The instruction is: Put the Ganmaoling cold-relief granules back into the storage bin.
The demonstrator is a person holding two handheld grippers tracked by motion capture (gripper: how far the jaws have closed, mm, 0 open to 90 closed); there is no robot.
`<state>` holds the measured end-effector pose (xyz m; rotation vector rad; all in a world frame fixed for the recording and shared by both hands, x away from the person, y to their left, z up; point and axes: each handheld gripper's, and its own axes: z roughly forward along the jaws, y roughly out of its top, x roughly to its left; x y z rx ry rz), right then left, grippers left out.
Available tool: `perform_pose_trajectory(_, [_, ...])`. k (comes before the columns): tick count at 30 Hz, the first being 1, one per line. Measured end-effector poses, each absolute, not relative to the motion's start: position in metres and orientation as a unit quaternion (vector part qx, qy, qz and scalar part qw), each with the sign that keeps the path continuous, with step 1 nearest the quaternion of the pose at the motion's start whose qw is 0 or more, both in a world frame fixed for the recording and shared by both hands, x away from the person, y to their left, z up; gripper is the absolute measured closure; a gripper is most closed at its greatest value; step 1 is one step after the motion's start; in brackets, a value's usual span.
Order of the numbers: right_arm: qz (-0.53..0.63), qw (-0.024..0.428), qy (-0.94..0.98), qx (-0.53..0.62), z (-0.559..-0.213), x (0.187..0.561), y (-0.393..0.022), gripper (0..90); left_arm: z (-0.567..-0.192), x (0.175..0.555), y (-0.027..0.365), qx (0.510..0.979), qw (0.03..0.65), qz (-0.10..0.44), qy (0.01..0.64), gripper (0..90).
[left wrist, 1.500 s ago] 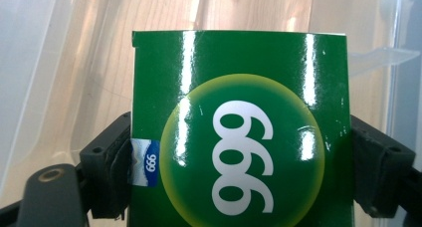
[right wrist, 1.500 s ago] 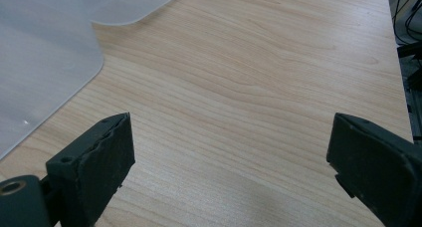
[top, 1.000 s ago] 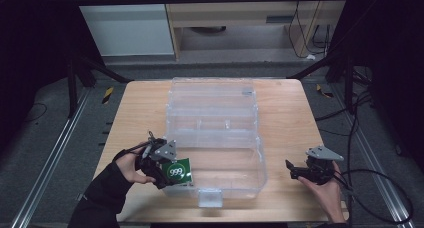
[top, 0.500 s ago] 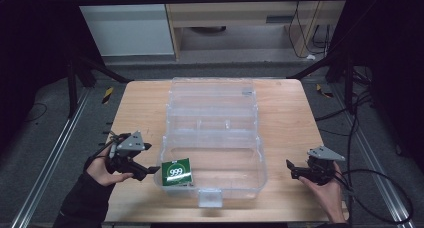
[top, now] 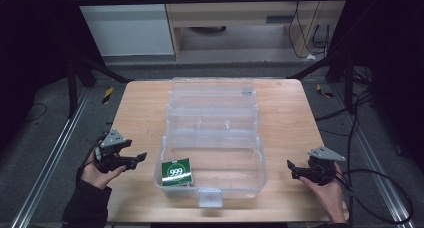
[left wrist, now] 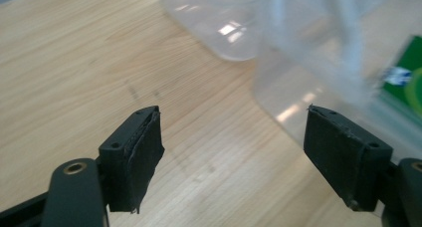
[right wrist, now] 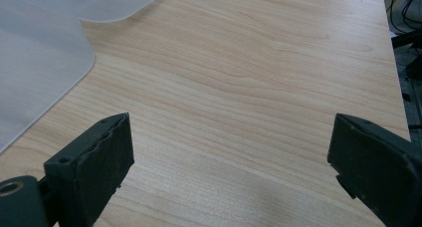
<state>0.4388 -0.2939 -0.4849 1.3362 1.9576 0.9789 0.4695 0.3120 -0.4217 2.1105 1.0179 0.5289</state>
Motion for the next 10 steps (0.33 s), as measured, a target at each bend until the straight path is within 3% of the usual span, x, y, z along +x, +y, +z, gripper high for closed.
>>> perform_pose_trajectory(10, [0.362, 0.285, 0.725, 0.512, -0.488, 0.440, -0.296, 4.4, -0.462, 0.475, 0.333, 0.768, 0.336, 0.224, 0.497, 29.4])
